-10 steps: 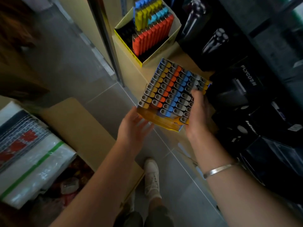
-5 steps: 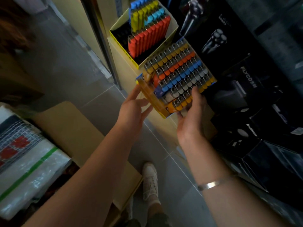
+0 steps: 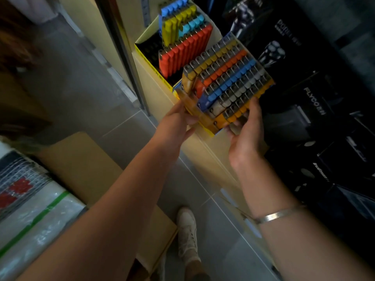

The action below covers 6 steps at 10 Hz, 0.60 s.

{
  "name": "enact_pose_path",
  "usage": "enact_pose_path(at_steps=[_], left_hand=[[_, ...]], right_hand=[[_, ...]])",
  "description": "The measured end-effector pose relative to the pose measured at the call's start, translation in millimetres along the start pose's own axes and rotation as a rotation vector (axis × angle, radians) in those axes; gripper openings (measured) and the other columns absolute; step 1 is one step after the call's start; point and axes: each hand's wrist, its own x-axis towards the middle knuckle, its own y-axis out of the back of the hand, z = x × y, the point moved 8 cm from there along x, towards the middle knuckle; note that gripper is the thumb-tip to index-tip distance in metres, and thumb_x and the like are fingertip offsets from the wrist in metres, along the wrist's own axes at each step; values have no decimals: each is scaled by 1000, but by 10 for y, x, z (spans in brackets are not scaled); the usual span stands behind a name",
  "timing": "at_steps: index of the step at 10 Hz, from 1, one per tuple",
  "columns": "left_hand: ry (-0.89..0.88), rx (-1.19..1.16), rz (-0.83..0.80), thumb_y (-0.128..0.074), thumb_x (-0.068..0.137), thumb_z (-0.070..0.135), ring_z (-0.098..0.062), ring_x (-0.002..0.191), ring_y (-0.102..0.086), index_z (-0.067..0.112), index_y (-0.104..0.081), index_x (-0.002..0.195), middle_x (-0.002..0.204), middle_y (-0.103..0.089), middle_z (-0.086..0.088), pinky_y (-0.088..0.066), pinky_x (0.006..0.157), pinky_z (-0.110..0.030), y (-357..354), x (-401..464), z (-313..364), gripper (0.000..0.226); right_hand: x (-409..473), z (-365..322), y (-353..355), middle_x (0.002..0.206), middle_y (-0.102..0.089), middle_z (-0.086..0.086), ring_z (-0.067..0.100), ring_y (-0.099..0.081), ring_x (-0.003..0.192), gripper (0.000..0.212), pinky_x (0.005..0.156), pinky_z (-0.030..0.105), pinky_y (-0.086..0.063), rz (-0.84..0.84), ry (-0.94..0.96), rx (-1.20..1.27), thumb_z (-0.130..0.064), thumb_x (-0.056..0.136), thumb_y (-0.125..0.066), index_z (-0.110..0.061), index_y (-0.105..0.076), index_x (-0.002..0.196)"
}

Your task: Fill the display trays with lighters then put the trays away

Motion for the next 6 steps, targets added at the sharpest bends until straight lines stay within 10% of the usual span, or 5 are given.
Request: enact_pose_path(at_steps=[4,6], left_hand=[[97,-64,-7,-47,92,10,-10,116,-52,27,-44,134,116,-60,9,-41,94,-30,119,-80,-99,45],[125,-93,109,-51,91,14,-13,110,-55,23,-48,128,102,-60,12,-42,90,-28,348,-473,-6,38]], right_hand=[[-163,17,-79,132,-49,1,12,-51,111,51,103,36,-36,-13,-38,11,-40,94,-46,-25,-32,140],[-599,-53,-37,102,-53,8,13,-54,84,25,78,34,-49,75,-20,-236,-13,89,-47,-8,-45,113]])
